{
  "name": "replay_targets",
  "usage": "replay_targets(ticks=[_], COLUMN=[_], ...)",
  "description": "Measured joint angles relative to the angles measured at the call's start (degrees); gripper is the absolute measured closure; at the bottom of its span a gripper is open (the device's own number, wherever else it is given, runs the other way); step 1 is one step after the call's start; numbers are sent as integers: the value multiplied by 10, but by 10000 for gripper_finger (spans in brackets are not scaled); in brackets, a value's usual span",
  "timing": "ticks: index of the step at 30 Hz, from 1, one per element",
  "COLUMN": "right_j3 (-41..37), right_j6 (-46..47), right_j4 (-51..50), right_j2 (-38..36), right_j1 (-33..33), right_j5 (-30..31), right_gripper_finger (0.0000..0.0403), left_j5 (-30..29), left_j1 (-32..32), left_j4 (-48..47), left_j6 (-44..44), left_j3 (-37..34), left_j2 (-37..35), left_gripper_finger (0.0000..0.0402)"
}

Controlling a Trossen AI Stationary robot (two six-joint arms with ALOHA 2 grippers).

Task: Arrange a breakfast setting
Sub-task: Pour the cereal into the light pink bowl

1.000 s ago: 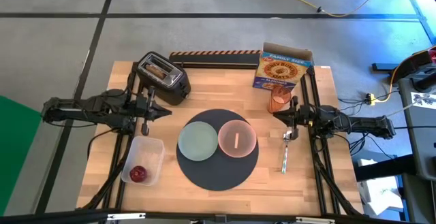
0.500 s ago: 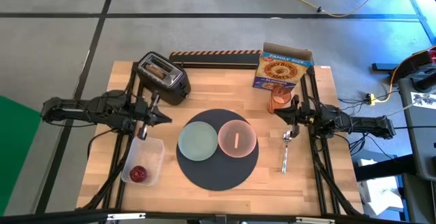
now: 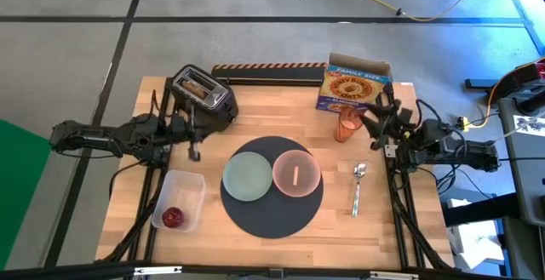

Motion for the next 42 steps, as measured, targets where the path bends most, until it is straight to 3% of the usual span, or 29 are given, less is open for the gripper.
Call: replay_targets(ticks=[7, 16, 25, 34, 42], right_j3=[90, 95, 94, 94, 94], right_j6=[27, -50, -54, -48, -48], right_j4=[-135, -82, -87, -127, -142], right_j2=[58, 70, 69, 69, 69], right_j1=[0, 0, 0, 0, 0], right_j5=[32, 62, 47, 92, 91], right_gripper_finger=[139, 127, 127, 127, 127], left_j5=[-13, -6, 128, 201, 239], left_j1=[33, 101, 198, 276, 293], left_j4=[45, 39, 38, 39, 40], left_j6=[-11, -42, -29, -1, 1], left_j3=[2, 84, 237, 376, 498], left_j2=[61, 185, 357, 525, 679], left_gripper_finger=[337, 228, 201, 148, 109])
